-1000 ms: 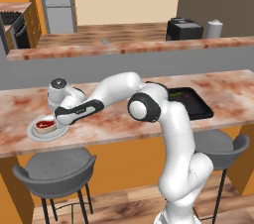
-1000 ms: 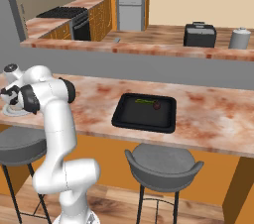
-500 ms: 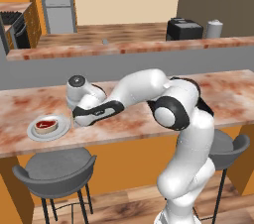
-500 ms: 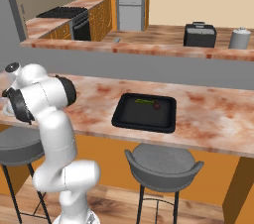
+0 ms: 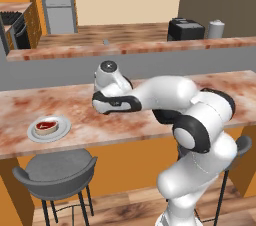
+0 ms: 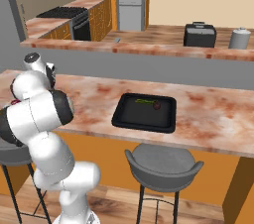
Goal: Create a steak meal by picking up the steak and asparagus from the tray and placing them on the plate. Leave the cherry on the tray.
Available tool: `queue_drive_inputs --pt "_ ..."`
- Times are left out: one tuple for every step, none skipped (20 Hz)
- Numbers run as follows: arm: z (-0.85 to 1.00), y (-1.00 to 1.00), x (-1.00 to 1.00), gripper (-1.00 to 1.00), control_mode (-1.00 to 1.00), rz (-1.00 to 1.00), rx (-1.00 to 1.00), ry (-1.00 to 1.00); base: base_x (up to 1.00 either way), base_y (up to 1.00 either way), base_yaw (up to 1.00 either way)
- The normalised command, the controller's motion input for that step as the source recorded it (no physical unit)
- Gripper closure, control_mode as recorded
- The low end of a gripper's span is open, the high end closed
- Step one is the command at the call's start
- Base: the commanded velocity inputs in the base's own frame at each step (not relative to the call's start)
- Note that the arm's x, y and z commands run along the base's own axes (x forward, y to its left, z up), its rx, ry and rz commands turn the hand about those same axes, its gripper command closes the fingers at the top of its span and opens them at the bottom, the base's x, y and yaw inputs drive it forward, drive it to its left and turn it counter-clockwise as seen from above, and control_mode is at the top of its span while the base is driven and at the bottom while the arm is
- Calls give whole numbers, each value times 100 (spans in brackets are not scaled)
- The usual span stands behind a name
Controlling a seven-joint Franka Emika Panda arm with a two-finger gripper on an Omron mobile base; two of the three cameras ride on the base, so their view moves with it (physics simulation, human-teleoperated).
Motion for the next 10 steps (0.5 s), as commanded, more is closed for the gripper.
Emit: queue_drive_inputs --pt "34 -100 15 -100 -100 0 0 1 0 0 0" --pt "29 -100 17 -100 -100 0 0 2 0 0 0" --pt "24 -100 19 -100 -100 0 0 4 0 0 0" --pt "21 -100 20 -100 -100 0 0 5 0 0 0" --pt "11 -100 19 -100 -100 0 0 5 0 0 0" --pt "0 -100 13 -100 -100 0 0 5 0 0 0" --pt "0 -100 4 -100 -100 0 0 4 0 0 0" --pt "0 -100 0 -100 -100 0 0 2 0 0 0" --pt "0 -100 0 -100 -100 1 0 1 0 0 0" --pt "0 -100 0 -100 -100 2 0 0 0 0 0"
